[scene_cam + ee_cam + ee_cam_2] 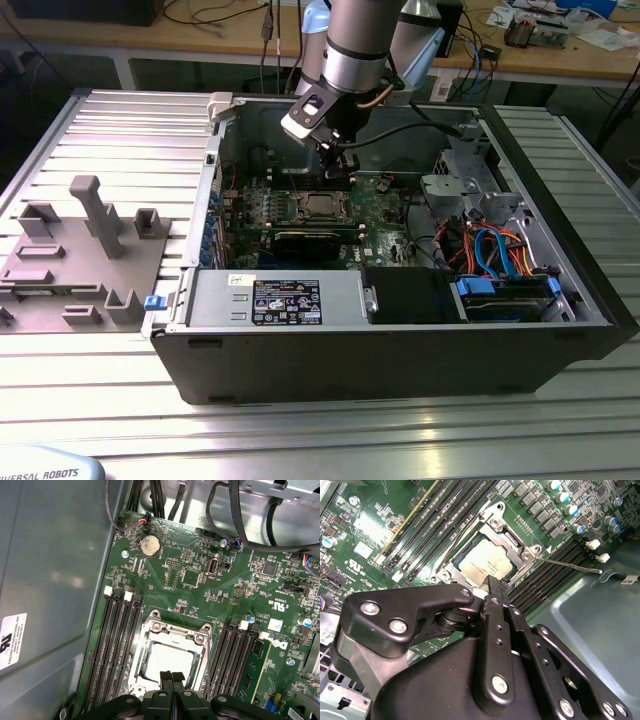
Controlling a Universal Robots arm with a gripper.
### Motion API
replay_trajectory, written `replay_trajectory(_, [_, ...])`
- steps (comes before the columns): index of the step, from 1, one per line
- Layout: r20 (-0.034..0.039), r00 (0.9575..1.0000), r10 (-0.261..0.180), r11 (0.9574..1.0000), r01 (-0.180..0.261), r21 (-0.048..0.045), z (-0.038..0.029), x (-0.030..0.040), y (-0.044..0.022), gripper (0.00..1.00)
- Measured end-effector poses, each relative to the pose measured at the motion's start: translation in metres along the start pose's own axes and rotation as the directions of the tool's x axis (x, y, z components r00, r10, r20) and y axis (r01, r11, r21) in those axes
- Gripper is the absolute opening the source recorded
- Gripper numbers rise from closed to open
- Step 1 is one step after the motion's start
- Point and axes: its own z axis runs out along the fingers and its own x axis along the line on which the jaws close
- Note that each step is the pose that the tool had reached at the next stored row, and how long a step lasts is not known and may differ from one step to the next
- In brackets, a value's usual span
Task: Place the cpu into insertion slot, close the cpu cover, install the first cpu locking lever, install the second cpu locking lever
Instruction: 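Install the first cpu locking lever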
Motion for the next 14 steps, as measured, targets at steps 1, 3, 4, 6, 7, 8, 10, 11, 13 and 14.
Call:
replay_trajectory(1, [0.0001, 1.0, -0.001, 1.0, 0.001, 0.0, 0.0, 0.0, 0.0, 0.11])
replay_trajectory(3, [0.0002, 1.0, -0.002, 1.0, 0.002, 0.0001, 0.0, 0.0, 0.0, 0.11])
replay_trajectory(4, [0.0003, 1.0, -0.003, 1.0, 0.003, 0.0002, 0.0, 0.0, 0.0, 0.11])
replay_trajectory(6, [0.0005, 1.0, -0.007, 1.0, 0.007, 0.0004, 0.0, 0.0, 0.0, 0.11])
replay_trajectory(7, [0.0005, 1.0, -0.007, 1.0, 0.007, 0.0004, 0.0, 0.0, 0.0, 0.11])
replay_trajectory(8, [0.0006, 1.0, -0.008, 1.0, 0.008, 0.0004, 0.0, 0.0, 0.0, 0.11])
replay_trajectory(10, [0.0008, 0.9999, -0.011, 0.9999, 0.011, 0.0006, 0.0, 0.0, 0.0, 0.11])
replay_trajectory(11, [0.0008, 0.9999, -0.012, 0.9999, 0.012, 0.0006, 0.0, 0.0, 0.0, 0.11])
replay_trajectory(13, [0.0009, 0.9999, -0.014, 0.9999, 0.014, 0.0007, 0.0, 0.0, 0.0, 0.11])
replay_trajectory(14, [0.001, 0.9999, -0.014, 0.9999, 0.014, 0.0008, 0.0, 0.0, 0.0, 0.11])
